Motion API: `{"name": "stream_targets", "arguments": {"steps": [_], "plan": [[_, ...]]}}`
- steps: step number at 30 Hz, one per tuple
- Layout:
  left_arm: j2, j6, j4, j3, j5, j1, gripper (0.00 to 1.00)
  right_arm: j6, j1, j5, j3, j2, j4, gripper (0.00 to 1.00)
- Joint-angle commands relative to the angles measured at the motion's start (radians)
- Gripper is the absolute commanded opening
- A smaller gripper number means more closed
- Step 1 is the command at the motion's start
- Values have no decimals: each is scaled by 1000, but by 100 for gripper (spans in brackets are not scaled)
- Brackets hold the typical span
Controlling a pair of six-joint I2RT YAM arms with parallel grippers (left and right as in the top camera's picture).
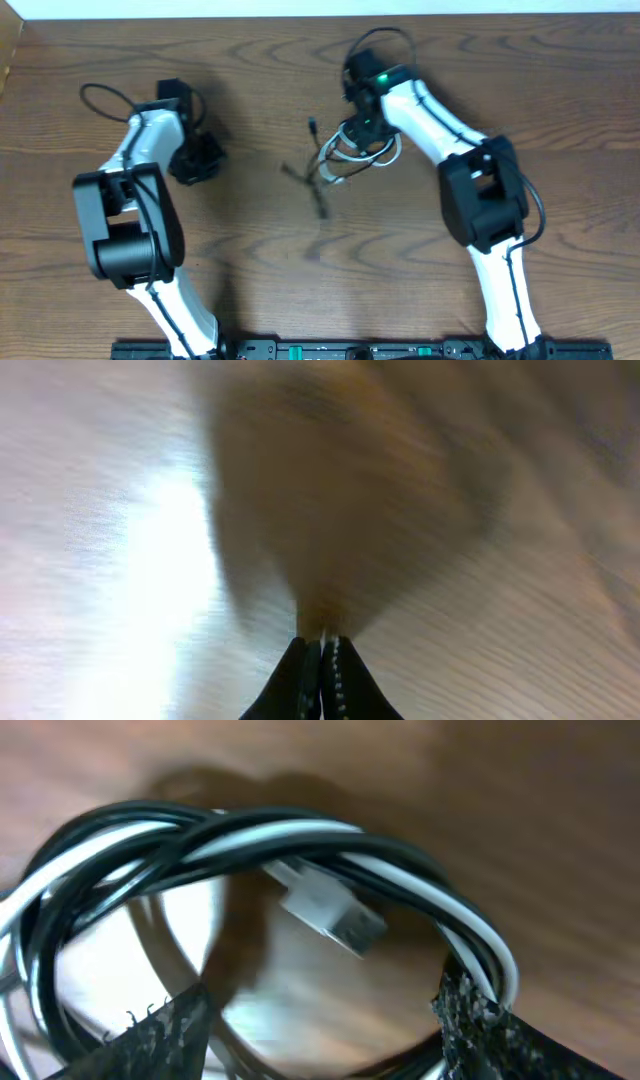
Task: Untangle cables
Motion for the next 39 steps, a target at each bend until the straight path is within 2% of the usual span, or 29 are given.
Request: {"name": "stream_targets", "arguments": {"steps": [1, 4, 7, 10, 13, 14, 15, 17, 20, 25, 28, 33, 37, 39], "plan": [[-21, 31, -11, 46, 87, 9, 9, -33, -14, 55, 15, 24, -41, 72], [-71, 33, -11, 70, 179, 8, 17, -57, -13, -17, 87, -4, -96, 73], [-123, 33, -10, 72, 254, 0, 34, -53, -13, -62, 172, -27, -162, 77], [-151, 42, -17, 72, 249, -29, 49, 44, -13, -76, 248, -35, -253, 79], [-148, 56, -23, 68, 234, -55, 49, 123, -14, -135, 265, -35, -342, 78], [-148, 55, -22, 63, 208, -64, 48, 139, -15, -185, 263, -34, -377, 74], [-148, 55, -23, 61, 191, -69, 49, 147, -15, -216, 258, -34, -396, 69], [-148, 55, -22, 58, 149, -84, 49, 198, -15, -295, 227, -34, -433, 50], [-148, 55, -23, 57, 145, -96, 50, 355, -10, -304, 180, -34, -442, 36], [-148, 55, -34, 57, 145, -112, 50, 705, -8, -299, 98, -34, -391, 38], [-148, 55, -46, 57, 145, -118, 49, 816, -6, -296, 52, -34, -312, 41], [-148, 55, -66, 57, 144, -120, 50, 1009, -5, -183, -51, -34, -199, 36], [-148, 55, -68, 57, 145, -121, 49, 1010, -5, -174, -117, -34, -130, 16], [-148, 56, -67, 57, 145, -121, 49, 978, -6, -176, -124, -34, -127, 1]]}}
